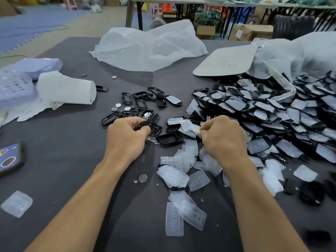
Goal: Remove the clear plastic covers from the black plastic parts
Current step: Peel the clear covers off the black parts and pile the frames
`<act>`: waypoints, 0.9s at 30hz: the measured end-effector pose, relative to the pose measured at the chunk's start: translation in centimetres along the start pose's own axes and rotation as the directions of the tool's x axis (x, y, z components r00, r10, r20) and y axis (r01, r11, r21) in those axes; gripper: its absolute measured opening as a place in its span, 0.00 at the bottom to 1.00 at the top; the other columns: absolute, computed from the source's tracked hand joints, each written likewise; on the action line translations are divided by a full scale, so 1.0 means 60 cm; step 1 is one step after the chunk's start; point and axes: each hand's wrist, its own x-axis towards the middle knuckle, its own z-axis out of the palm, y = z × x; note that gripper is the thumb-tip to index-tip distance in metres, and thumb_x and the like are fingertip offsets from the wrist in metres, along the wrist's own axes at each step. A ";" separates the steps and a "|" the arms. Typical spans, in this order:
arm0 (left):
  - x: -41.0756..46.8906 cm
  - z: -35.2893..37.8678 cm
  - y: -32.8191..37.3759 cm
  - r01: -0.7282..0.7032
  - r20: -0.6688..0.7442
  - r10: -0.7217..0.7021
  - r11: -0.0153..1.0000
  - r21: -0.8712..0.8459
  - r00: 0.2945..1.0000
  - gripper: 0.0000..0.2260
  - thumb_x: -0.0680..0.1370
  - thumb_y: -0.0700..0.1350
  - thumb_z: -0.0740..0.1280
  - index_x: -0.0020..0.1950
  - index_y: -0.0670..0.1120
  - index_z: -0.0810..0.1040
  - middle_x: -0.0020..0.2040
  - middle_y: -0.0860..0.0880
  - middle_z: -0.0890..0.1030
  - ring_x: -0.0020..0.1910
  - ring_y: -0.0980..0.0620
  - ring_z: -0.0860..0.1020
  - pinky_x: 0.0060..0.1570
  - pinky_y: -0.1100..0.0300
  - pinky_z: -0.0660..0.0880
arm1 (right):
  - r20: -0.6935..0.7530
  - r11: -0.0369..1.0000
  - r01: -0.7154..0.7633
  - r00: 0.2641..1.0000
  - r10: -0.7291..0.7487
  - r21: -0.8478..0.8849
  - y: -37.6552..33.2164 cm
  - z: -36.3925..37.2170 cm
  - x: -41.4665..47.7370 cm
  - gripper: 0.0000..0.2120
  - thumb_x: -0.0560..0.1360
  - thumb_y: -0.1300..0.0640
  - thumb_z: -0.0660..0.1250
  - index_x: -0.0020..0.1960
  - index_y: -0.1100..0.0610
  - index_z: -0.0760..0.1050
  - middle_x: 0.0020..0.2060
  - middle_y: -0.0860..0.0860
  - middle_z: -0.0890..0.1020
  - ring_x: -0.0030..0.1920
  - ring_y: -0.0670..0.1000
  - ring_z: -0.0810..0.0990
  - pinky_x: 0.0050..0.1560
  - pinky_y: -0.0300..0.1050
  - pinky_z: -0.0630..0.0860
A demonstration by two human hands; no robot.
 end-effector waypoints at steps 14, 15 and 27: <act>-0.017 0.011 0.024 0.062 0.176 0.004 0.928 -0.368 0.984 0.04 0.70 0.44 0.73 0.39 0.51 0.87 0.29 0.46 0.81 0.27 0.51 0.75 0.29 0.65 0.73 | 0.090 0.479 -0.061 0.995 -0.037 0.876 -0.026 0.024 -0.002 0.09 0.80 0.64 0.65 0.42 0.59 0.80 0.31 0.58 0.83 0.25 0.49 0.72 0.29 0.41 0.71; -0.018 0.010 0.025 0.068 0.191 0.009 0.917 -0.393 0.982 0.04 0.69 0.44 0.73 0.40 0.51 0.88 0.30 0.46 0.82 0.27 0.51 0.75 0.29 0.65 0.73 | 0.101 0.483 -0.062 0.993 -0.054 0.874 -0.027 0.027 -0.003 0.08 0.79 0.64 0.67 0.43 0.59 0.80 0.30 0.58 0.82 0.25 0.49 0.72 0.29 0.41 0.71; -0.021 0.010 0.030 0.076 0.230 -0.001 0.945 -0.317 0.973 0.04 0.67 0.46 0.78 0.41 0.53 0.87 0.31 0.46 0.85 0.28 0.51 0.82 0.33 0.61 0.76 | 0.090 0.590 0.045 0.976 -0.197 0.806 -0.041 0.037 -0.010 0.11 0.75 0.65 0.73 0.39 0.52 0.87 0.34 0.45 0.86 0.35 0.41 0.81 0.40 0.37 0.75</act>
